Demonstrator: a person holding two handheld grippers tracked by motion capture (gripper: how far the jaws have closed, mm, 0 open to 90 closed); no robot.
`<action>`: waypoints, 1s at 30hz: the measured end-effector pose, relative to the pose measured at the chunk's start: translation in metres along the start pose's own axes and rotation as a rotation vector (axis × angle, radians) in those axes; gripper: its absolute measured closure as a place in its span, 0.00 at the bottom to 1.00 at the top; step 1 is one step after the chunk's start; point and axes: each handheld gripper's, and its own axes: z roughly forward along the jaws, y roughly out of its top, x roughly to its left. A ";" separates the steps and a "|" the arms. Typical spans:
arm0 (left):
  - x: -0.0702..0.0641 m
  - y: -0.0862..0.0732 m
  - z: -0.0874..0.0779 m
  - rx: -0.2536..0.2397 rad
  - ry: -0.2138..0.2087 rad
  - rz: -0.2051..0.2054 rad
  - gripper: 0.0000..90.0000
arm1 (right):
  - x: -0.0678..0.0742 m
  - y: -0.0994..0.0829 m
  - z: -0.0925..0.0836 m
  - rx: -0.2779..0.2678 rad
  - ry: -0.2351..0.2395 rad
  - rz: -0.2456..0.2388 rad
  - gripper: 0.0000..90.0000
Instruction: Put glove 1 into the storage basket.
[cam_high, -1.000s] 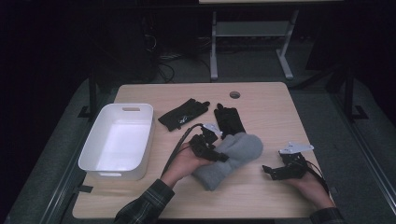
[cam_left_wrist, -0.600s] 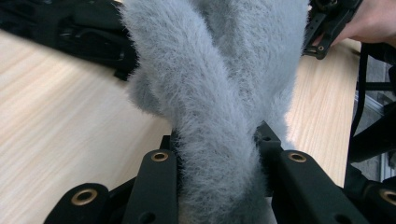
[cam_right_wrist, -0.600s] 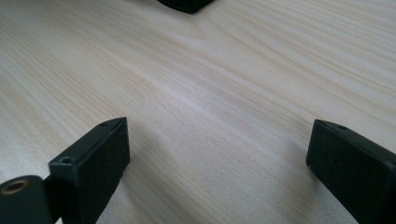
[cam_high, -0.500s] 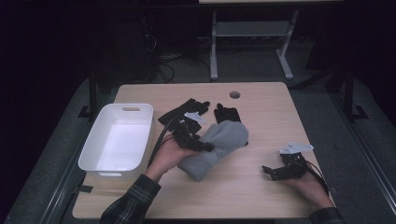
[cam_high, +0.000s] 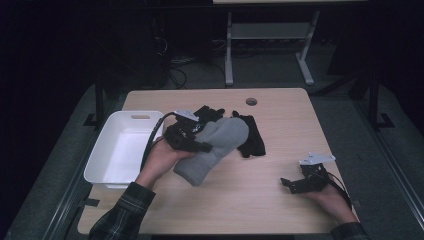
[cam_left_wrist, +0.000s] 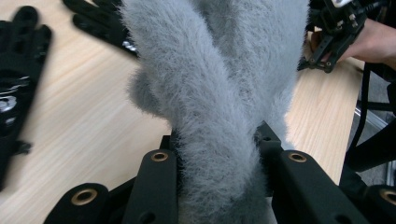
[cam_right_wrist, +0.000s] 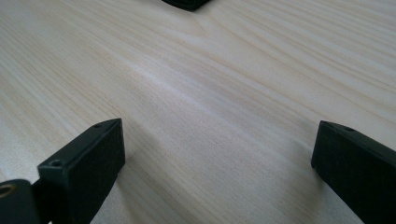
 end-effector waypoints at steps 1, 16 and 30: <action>0.002 0.000 -0.004 -0.003 0.008 -0.008 0.76 | 0.000 0.000 0.000 0.000 0.000 0.000 0.03; 0.031 -0.017 -0.069 -0.055 0.107 -0.077 0.76 | 0.000 0.000 0.000 -0.003 0.000 -0.005 0.03; 0.053 -0.046 -0.118 -0.103 0.187 -0.155 0.76 | 0.000 0.000 0.000 -0.003 0.002 -0.006 0.03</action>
